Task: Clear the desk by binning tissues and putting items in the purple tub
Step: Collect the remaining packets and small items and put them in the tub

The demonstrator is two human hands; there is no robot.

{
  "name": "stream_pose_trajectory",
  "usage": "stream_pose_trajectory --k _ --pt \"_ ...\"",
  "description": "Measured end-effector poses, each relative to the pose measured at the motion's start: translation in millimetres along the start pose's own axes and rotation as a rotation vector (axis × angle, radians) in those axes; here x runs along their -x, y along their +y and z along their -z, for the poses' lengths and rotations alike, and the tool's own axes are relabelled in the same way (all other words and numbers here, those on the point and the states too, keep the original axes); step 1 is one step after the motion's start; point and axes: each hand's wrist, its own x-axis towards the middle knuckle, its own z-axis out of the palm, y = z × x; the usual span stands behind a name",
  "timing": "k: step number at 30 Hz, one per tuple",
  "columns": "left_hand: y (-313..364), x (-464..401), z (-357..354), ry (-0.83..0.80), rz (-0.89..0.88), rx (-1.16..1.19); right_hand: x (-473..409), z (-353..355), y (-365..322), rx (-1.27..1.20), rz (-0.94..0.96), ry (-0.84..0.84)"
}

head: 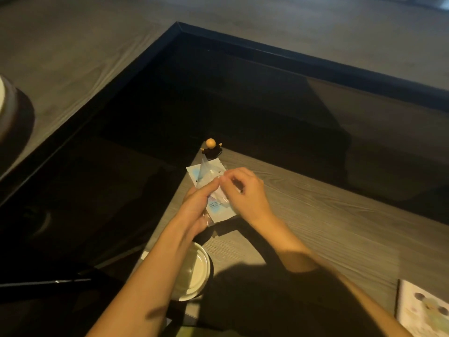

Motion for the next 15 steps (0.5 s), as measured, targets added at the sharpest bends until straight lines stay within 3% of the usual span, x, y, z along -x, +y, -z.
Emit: stream_pose_trajectory --k 3,5,12,15 --pt "2 -2 1 0.085 0.036 -0.036 -23 5 -8 -0.046 -0.053 0.079" --pt "4 -3 1 0.115 0.045 -0.046 -43 5 -14 0.022 -0.054 0.046" --pt "12 -9 3 0.205 0.041 -0.027 -100 -22 -5 0.454 -0.072 -0.402" --pt "15 -13 7 0.213 0.056 -0.020 -103 -33 4 0.540 -0.084 -0.479"
